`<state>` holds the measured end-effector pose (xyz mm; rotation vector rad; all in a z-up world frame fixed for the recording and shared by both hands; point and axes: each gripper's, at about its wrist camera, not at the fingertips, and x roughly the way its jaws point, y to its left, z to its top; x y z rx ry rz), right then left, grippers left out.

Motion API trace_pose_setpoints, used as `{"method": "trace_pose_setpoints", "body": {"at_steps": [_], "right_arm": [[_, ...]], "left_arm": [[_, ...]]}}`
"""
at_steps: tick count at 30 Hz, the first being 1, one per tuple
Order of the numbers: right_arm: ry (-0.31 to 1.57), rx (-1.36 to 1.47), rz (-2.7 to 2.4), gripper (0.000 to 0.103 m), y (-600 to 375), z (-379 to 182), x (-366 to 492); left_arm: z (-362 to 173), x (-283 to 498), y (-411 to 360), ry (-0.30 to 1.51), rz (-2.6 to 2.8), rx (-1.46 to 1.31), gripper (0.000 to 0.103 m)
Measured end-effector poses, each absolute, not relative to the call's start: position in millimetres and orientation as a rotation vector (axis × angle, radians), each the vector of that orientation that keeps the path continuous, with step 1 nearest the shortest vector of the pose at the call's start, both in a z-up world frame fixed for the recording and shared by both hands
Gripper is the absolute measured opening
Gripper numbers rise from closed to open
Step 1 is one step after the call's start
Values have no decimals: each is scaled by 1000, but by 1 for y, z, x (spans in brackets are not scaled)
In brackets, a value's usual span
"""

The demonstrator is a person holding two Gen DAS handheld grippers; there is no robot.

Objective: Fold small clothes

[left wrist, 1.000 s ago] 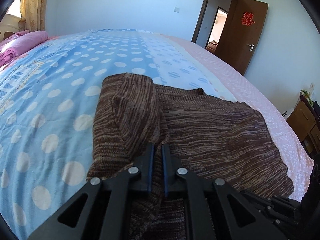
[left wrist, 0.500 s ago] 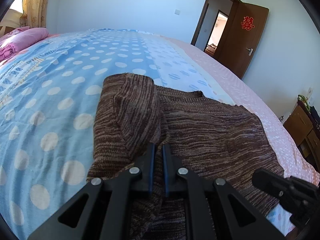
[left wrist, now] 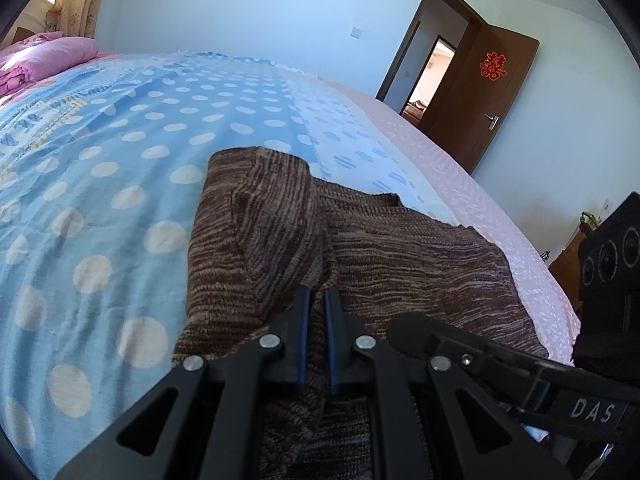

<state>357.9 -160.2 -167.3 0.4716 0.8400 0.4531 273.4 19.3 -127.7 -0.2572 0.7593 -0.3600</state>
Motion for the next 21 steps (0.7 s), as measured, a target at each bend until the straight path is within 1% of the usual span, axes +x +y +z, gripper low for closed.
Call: {"method": "trace_pose_setpoints", "body": {"at_steps": [2, 5, 13, 18, 19, 20, 21], "right_arm": [[830, 504, 485, 51, -160, -165, 367], [840, 479, 493, 51, -152, -162, 382], [944, 442, 522, 51, -127, -177, 424], [942, 486, 513, 51, -121, -184, 445], [942, 492, 516, 47, -119, -185, 448], [943, 473, 515, 37, -115, -185, 450], [950, 440, 507, 6, -111, -185, 452]], "left_arm": [[-129, 274, 24, 757, -368, -287, 11], [-129, 274, 25, 756, -373, -300, 11], [-130, 275, 29, 750, -387, -331, 11], [-130, 275, 32, 747, -396, -349, 11], [-130, 275, 32, 746, -397, -352, 11], [-130, 275, 32, 746, -397, -353, 11], [-130, 275, 32, 745, -398, -354, 11]]}}
